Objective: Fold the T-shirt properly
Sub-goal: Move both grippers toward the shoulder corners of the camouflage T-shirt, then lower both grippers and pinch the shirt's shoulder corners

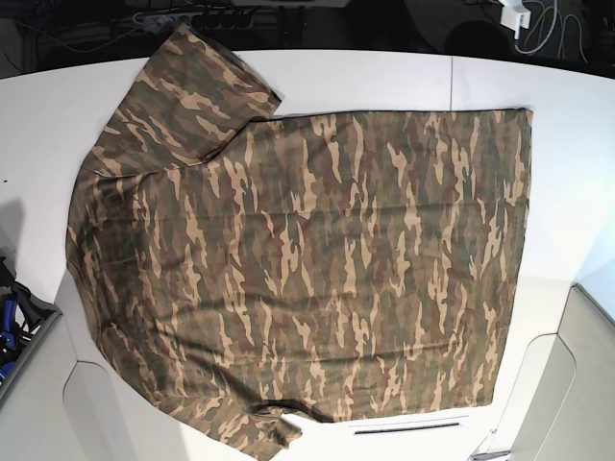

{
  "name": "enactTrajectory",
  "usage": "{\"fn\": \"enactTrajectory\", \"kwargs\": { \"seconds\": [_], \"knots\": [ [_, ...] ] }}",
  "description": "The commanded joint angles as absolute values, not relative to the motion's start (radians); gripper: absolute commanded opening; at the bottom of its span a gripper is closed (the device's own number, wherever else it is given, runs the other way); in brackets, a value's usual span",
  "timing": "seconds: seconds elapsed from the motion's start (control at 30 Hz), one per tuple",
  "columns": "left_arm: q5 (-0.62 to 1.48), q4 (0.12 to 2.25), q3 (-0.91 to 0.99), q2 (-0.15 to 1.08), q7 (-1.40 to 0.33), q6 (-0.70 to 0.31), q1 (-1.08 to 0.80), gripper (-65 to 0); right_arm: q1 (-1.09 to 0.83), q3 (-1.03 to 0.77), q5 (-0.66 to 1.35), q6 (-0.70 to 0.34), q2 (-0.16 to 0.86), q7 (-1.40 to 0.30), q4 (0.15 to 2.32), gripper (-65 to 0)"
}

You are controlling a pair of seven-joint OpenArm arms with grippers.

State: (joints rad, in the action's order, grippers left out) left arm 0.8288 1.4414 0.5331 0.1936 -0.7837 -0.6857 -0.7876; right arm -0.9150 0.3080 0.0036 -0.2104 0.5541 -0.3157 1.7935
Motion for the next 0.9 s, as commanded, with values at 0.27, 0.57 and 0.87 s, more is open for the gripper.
{"fn": "enactTrajectory", "kwargs": {
  "seconds": [0.27,0.57,0.87],
  "knots": [
    [1.051,1.576,0.805,0.200,-0.950,-0.698,-0.804,-53.2,-0.929,0.307,0.008,-0.212,0.564,-0.315,2.051,-65.0],
    [1.179,1.785,0.988,0.201,-1.010,-0.698,-0.804,-52.9,-0.908,0.307,0.008,-0.121,0.564,-0.316,2.246,-65.0],
    [1.179,1.900,1.013,0.236,-0.991,-0.698,-0.803,-52.9,-0.794,0.303,-0.051,0.183,0.540,-0.480,2.274,-65.0]
  ]
}}
